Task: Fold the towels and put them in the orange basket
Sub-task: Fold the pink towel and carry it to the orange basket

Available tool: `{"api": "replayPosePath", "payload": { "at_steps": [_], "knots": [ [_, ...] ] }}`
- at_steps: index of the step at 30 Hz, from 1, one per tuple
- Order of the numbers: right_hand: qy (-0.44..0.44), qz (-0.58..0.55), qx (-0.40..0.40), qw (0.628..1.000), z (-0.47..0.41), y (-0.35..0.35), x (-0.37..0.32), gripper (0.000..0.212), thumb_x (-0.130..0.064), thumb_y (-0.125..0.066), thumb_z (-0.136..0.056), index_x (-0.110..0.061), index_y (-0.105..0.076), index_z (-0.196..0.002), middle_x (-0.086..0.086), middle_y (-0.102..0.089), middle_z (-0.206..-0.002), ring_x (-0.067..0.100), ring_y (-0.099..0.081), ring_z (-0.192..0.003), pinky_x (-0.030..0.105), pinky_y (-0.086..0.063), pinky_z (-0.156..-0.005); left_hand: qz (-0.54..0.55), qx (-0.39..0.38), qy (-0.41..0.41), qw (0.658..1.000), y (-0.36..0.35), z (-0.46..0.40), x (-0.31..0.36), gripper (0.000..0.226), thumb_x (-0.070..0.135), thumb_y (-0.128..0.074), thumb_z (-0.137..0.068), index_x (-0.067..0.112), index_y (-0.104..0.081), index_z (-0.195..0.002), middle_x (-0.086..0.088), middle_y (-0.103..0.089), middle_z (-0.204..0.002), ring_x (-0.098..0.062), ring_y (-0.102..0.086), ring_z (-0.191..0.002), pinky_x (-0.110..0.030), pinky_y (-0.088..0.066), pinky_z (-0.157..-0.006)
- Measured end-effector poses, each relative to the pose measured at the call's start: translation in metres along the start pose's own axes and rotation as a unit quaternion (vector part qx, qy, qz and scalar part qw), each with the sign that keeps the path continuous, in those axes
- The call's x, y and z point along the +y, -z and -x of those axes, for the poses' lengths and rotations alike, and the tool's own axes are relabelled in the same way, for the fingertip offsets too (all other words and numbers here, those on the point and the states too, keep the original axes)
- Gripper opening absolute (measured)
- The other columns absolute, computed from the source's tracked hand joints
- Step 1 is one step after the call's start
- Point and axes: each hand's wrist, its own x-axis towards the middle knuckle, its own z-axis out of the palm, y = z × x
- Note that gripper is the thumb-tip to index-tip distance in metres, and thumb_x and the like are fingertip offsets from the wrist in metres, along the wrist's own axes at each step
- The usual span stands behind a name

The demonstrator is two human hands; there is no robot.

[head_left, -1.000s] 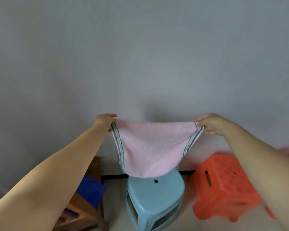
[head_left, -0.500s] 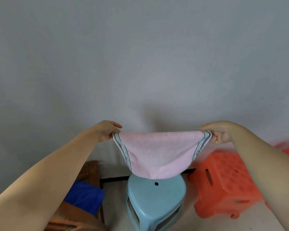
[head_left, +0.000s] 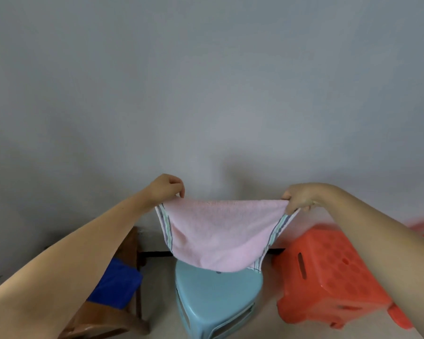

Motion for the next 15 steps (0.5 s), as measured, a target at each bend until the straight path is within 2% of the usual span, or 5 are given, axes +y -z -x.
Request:
{"api": "replayPosePath", "payload": {
  "at_steps": [2, 4, 7, 11, 15],
  "knots": [
    [0.010, -0.034, 0.037, 0.999, -0.008, 0.003, 0.012, 0.018, -0.013, -0.063, -0.083, -0.012, -0.051, -0.069, 0.006, -0.040, -0.060, 0.016, -0.035, -0.048, 0.020, -0.028, -0.042, -0.091, -0.075, -0.019, 0.993, -0.005, 0.000, 0.004, 0.033, 0.032, -0.055, -0.087, 0.016, -0.056, -0.058, -0.010, -0.049, -0.072, -0.021, -0.045, -0.069, -0.030, -0.036, -0.067],
    [0.022, -0.109, 0.077, 0.991, -0.014, 0.004, 0.028, 0.022, -0.013, -0.066, -0.083, -0.010, -0.052, -0.067, 0.005, -0.039, -0.059, 0.018, -0.037, -0.053, 0.021, -0.030, -0.046, -0.239, -0.142, -0.018, 0.960, -0.009, -0.001, 0.001, 0.036, 0.050, -0.057, -0.086, 0.015, -0.060, -0.076, -0.007, -0.048, -0.084, -0.021, -0.049, -0.077, -0.033, -0.040, -0.074],
    [0.034, -0.240, 0.123, 0.962, -0.021, 0.003, 0.044, 0.016, -0.014, -0.069, -0.084, -0.006, -0.059, -0.074, 0.004, -0.044, -0.062, 0.017, -0.041, -0.061, 0.023, -0.033, -0.052, -0.373, -0.147, -0.035, 0.915, -0.018, -0.004, -0.007, 0.030, 0.036, -0.057, -0.086, 0.007, -0.062, -0.094, -0.003, -0.046, -0.095, -0.021, -0.049, -0.081, -0.030, -0.038, -0.074],
    [0.025, -0.325, 0.192, 0.926, -0.032, 0.001, 0.051, 0.013, -0.014, -0.067, -0.087, -0.009, -0.061, -0.076, 0.005, -0.047, -0.068, 0.014, -0.042, -0.063, 0.024, -0.029, -0.053, -0.311, -0.071, -0.005, 0.948, -0.018, -0.019, -0.022, 0.033, 0.032, -0.059, -0.089, 0.008, -0.050, -0.069, -0.008, -0.046, -0.073, -0.020, -0.043, -0.068, -0.027, -0.028, -0.057],
    [0.023, -0.492, 0.223, 0.841, -0.043, 0.000, 0.053, 0.015, -0.012, -0.065, -0.088, -0.015, -0.059, -0.075, 0.003, -0.046, -0.065, 0.012, -0.041, -0.057, 0.023, -0.027, -0.052, -0.159, 0.043, 0.034, 0.986, -0.008, -0.029, -0.044, 0.041, 0.027, -0.060, -0.091, 0.009, -0.046, -0.057, -0.003, -0.038, -0.057, -0.018, -0.038, -0.057, -0.028, -0.024, -0.054]
  ]
}}
